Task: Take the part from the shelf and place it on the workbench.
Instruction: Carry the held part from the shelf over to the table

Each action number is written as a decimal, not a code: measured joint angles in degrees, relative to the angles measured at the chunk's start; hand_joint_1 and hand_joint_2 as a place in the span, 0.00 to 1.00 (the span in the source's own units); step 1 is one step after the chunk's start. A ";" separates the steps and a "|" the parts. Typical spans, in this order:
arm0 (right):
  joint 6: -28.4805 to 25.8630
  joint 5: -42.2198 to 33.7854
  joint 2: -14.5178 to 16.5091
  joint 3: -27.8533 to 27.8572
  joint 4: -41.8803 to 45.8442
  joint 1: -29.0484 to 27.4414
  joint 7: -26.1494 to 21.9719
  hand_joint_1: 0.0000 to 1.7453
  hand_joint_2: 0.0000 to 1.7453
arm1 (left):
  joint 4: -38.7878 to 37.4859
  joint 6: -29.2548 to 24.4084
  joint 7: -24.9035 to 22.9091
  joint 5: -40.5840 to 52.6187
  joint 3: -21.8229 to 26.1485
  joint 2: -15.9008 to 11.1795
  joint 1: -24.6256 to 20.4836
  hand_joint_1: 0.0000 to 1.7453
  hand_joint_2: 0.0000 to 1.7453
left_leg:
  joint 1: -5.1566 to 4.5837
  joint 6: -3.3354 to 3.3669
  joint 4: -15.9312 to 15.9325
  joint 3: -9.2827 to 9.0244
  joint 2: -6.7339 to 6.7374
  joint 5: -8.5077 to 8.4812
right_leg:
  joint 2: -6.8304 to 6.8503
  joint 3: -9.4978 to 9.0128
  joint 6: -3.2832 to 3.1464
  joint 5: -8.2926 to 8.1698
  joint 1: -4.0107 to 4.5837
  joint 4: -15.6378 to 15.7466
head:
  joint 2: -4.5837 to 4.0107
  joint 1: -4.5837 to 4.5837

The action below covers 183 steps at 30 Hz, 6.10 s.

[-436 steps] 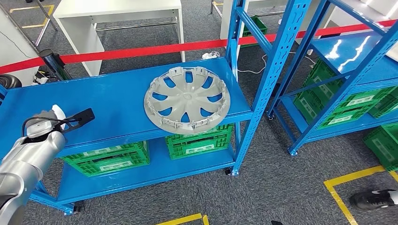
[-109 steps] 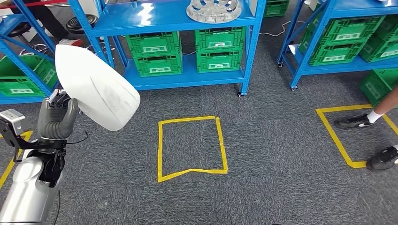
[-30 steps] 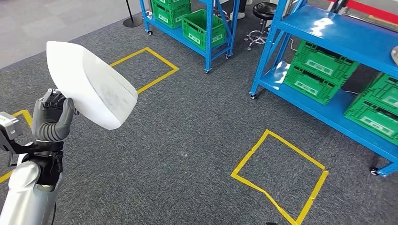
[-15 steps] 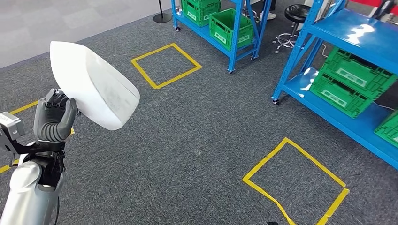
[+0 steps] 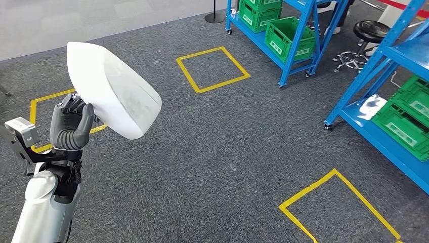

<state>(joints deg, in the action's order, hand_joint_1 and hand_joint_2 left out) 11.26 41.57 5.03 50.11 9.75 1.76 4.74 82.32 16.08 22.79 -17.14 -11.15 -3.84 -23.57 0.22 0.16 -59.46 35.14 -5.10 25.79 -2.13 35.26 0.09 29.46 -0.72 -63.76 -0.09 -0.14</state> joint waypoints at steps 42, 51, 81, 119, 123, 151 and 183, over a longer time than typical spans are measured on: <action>0.06 2.06 -0.20 -0.56 0.00 1.07 1.37 0.00 0.00 | 6.05 -1.68 1.92 -2.24 5.31 -8.16 7.17 1.00 1.00 | 0.57 -3.00 -14.95 7.57 4.60 6.52 | 4.43 -2.68 -2.41 -1.93 0.35 5.53 | 0.00 -0.56; 0.07 1.77 0.12 -0.54 0.00 1.20 0.84 0.00 0.00 | 5.72 -1.76 1.73 -1.97 4.88 -7.44 5.42 1.00 1.00 | 0.44 -0.78 0.00 -0.26 6.74 0.24 | 7.78 -2.86 0.20 -0.39 0.52 4.22 | 0.00 -0.23; 0.48 0.58 0.37 0.20 0.00 0.83 -0.10 0.00 0.00 | -2.35 -0.97 2.55 -1.52 3.90 -4.97 -2.94 1.00 1.00 | 0.11 -0.77 -0.03 -0.30 7.21 0.35 | 8.84 -2.28 -0.41 -1.17 1.00 4.29 | 0.00 -0.03; 0.82 1.77 -0.90 0.54 0.00 0.04 -0.18 0.00 0.00 | -1.79 -4.15 3.93 -0.78 2.26 -2.76 -2.20 1.00 1.00 | 0.32 0.57 0.20 0.16 2.95 -0.46 | 2.44 5.04 0.88 5.25 0.36 -11.25 | 0.00 0.10; 1.13 2.10 -0.99 0.54 -0.01 0.16 -0.24 0.00 0.00 | -1.78 -4.70 4.09 -0.78 2.44 -3.67 -2.22 1.00 1.00 | 0.33 -0.20 0.02 0.38 0.11 -0.80 | -0.56 -1.10 0.24 -1.05 0.03 1.73 | 0.00 0.10; 0.93 2.10 -1.15 0.56 -0.02 0.71 0.28 0.00 0.00 | -4.33 -4.74 5.46 -3.50 2.83 -9.00 -3.54 1.00 1.00 | 0.34 0.59 0.15 0.50 2.53 -0.77 | 2.52 3.31 0.48 2.70 0.40 -7.45 | 0.00 0.16; 0.17 1.08 -0.83 1.12 -0.03 0.90 0.50 0.00 0.00 | -5.55 -5.20 6.04 -4.67 2.28 -10.26 -4.57 1.00 1.00 | 0.18 -1.30 0.80 0.37 1.69 -1.37 | 1.05 -1.65 -1.00 -1.92 0.65 4.37 | 0.00 0.14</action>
<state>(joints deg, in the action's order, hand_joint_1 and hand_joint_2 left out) 11.44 42.64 4.20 51.23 9.72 2.66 5.24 76.77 10.88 28.83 -21.81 -8.87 -14.09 -28.15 0.40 -1.14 -58.66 35.50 -3.41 24.41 -1.09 33.61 -0.91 27.53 -0.06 -59.39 -0.09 0.00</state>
